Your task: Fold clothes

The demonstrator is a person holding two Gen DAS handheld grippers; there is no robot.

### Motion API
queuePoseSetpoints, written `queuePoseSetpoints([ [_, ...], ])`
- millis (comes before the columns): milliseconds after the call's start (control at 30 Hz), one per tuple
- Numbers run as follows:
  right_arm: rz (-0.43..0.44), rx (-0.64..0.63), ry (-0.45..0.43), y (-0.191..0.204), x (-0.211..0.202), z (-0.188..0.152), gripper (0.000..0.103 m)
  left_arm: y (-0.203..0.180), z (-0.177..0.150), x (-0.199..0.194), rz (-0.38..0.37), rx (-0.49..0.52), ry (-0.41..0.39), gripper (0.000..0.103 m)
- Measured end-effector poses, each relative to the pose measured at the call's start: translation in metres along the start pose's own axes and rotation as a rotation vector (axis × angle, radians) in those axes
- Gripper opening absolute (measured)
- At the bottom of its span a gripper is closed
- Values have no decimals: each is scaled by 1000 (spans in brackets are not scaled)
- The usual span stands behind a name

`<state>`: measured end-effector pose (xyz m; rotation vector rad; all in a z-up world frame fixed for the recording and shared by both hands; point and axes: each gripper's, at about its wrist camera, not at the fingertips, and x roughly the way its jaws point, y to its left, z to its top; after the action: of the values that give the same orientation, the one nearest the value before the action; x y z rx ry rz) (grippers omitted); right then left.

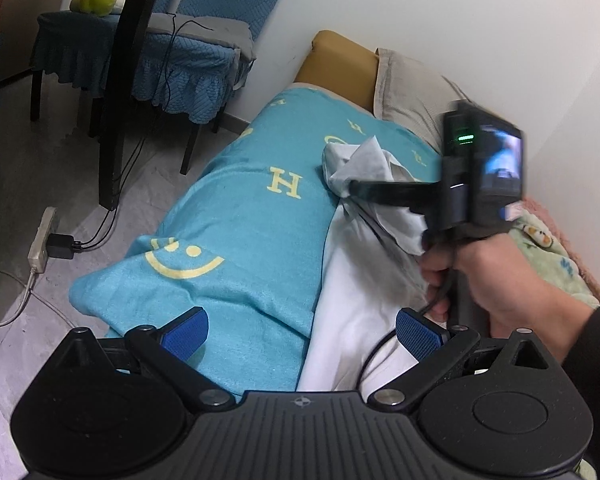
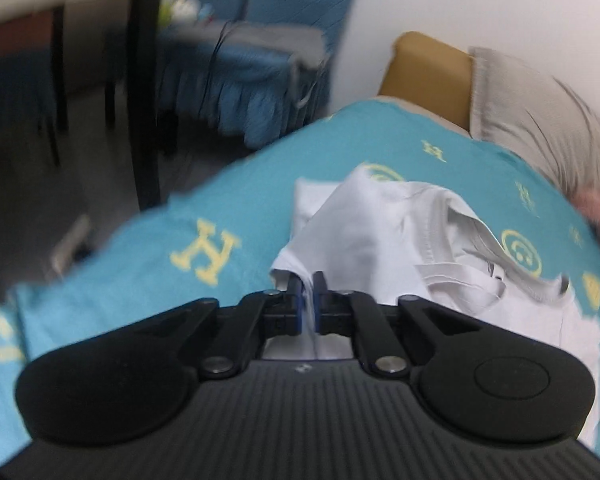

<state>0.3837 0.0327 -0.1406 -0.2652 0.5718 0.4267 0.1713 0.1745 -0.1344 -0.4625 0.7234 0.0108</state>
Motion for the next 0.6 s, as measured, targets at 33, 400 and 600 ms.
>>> queuePoseSetpoints([
  [33, -5, 14, -10, -3, -2, 1, 5, 0, 0, 0, -1, -1, -1, 101],
  [400, -287, 307, -141, -122, -23, 24, 4, -2, 0, -2, -4, -13, -37, 101],
  [600, -399, 460, -48, -176, 19, 5, 5, -9, -6, 14, 5, 22, -4, 101],
])
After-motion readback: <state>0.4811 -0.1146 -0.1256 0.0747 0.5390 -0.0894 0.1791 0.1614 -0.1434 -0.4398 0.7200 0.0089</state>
